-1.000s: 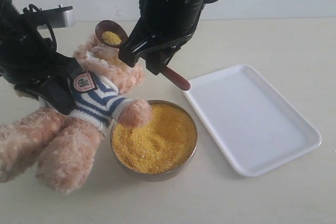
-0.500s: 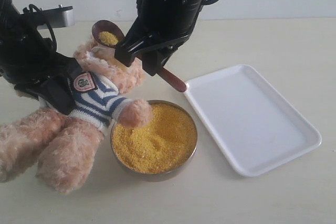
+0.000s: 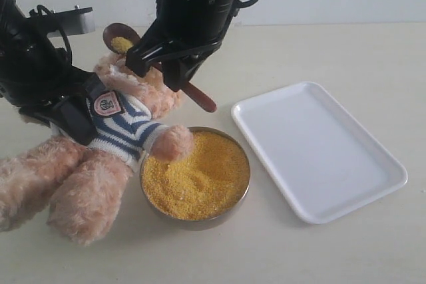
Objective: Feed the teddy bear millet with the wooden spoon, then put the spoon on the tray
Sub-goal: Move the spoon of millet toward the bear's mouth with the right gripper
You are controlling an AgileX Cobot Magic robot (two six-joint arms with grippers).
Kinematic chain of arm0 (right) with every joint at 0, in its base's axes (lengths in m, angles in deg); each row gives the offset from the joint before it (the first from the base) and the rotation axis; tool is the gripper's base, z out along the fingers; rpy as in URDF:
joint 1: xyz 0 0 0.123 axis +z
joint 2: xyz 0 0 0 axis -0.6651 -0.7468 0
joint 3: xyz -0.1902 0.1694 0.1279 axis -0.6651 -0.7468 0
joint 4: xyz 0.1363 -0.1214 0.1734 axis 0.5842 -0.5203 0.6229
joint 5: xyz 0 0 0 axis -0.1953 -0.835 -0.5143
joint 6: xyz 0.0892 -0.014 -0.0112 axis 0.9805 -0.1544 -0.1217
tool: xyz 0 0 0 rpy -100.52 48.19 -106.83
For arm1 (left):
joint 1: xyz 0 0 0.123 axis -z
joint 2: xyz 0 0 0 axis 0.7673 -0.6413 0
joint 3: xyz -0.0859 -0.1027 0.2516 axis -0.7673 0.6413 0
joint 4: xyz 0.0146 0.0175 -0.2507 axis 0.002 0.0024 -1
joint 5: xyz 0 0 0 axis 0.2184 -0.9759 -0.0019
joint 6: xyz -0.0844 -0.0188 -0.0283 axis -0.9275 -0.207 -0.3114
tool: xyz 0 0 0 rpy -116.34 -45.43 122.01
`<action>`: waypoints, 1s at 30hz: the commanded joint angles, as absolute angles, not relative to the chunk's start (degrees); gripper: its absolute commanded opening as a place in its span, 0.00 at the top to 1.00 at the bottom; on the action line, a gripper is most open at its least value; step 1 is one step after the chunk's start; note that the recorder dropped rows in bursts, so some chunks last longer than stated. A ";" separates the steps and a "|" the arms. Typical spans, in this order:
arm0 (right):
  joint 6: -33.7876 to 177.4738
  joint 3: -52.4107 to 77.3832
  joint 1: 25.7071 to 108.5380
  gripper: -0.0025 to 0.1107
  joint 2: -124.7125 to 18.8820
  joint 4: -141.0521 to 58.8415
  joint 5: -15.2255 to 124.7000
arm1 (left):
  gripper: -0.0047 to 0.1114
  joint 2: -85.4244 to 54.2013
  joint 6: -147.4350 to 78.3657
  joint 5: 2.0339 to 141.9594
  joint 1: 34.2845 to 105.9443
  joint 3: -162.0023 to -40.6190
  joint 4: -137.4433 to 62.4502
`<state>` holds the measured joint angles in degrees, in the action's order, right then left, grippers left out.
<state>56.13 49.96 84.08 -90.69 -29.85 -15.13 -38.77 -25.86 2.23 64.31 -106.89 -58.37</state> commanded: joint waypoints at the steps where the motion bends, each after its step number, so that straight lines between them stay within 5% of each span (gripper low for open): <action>1: 56.50 50.90 84.20 0.98 -90.42 -31.80 -15.23 | 0.93 -38.17 -25.19 2.03 64.37 -107.10 -59.56; 30: 57.21 50.90 86.86 0.98 -92.71 -38.97 -15.23 | 0.93 -38.17 -25.19 2.03 64.37 -107.10 -59.56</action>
